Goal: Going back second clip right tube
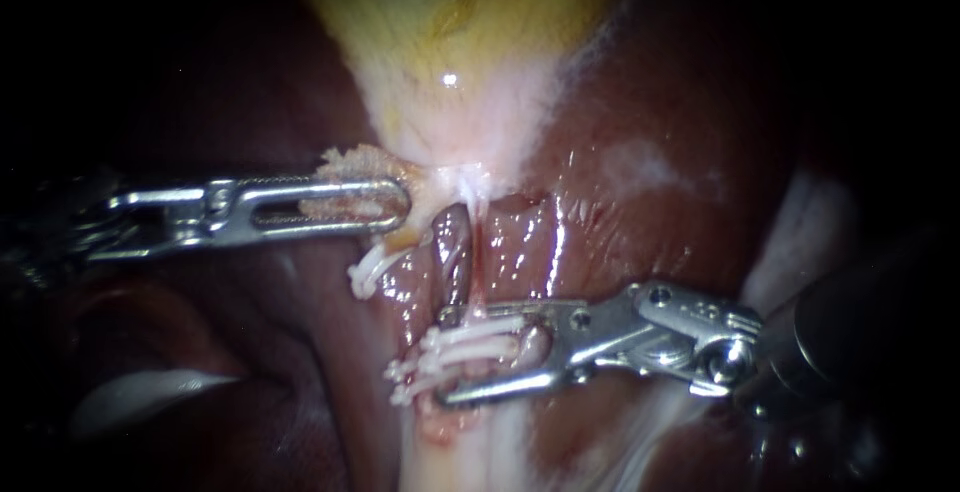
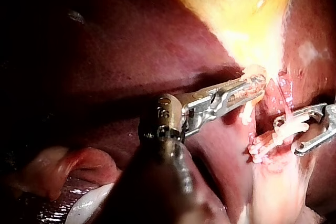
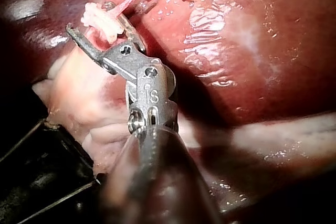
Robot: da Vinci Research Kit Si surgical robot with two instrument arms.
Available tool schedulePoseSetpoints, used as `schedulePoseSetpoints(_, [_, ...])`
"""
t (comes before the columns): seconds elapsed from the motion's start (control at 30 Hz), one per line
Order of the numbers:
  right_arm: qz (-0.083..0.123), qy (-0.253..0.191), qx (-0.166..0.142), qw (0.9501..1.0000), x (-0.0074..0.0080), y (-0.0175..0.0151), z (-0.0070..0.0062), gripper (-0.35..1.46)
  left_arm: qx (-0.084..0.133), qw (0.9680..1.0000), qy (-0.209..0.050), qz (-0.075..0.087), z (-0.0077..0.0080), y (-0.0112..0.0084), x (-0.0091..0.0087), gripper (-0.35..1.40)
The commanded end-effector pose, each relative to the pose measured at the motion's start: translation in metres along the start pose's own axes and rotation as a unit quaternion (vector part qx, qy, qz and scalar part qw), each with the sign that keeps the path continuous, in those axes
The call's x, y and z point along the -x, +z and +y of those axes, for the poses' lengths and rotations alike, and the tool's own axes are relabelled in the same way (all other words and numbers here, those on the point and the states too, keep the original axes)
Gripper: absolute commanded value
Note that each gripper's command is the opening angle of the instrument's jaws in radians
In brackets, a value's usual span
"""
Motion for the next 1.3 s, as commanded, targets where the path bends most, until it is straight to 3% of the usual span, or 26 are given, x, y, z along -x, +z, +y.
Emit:
schedulePoseSetpoints(0.03, [0.0,-0.003,0.005,1.0,0.0,-0.0001,0.0003,0.5,0.0,1.0,0.0,0.0,0.0,0.0,0.0,-0.35])
schedulePoseSetpoints(0.2, [0.001,-0.013,0.031,0.9994,0.0004,-0.001,0.0021,0.5,0.0,1.0,0.0,0.0,0.0,0.0,0.0,-0.35])
schedulePoseSetpoints(0.37, [0.002,-0.019,0.037,0.9991,0.0009,-0.0027,0.0027,0.5,0.0,1.0,0.0,0.0,0.0,0.0,-0.0001,-0.35])
schedulePoseSetpoints(0.6, [-0.008,-0.073,0.049,0.9961,0.0007,-0.0058,0.0025,0.5,0.0,1.0,0.0,0.0,0.0,0.0,-0.0001,-0.35])
schedulePoseSetpoints(0.8, [-0.013,-0.112,0.052,0.9923,-0.0012,-0.0097,0.0022,0.5,0.0,1.0,0.0,0.0,0.0001,0.0,-0.0001,-0.35])
schedulePoseSetpoints(1.07, [-0.017,-0.139,0.051,0.9888,-0.0039,-0.0129,0.0008,0.5,0.0,1.0,0.0,0.0,0.0,0.0,-0.0001,-0.35])
schedulePoseSetpoints(1.3, [-0.017,-0.141,0.049,0.9887,-0.0043,-0.0133,0.0004,0.5,0.0,1.0,0.001,0.0,0.0003,0.0003,-0.0003,-0.35])
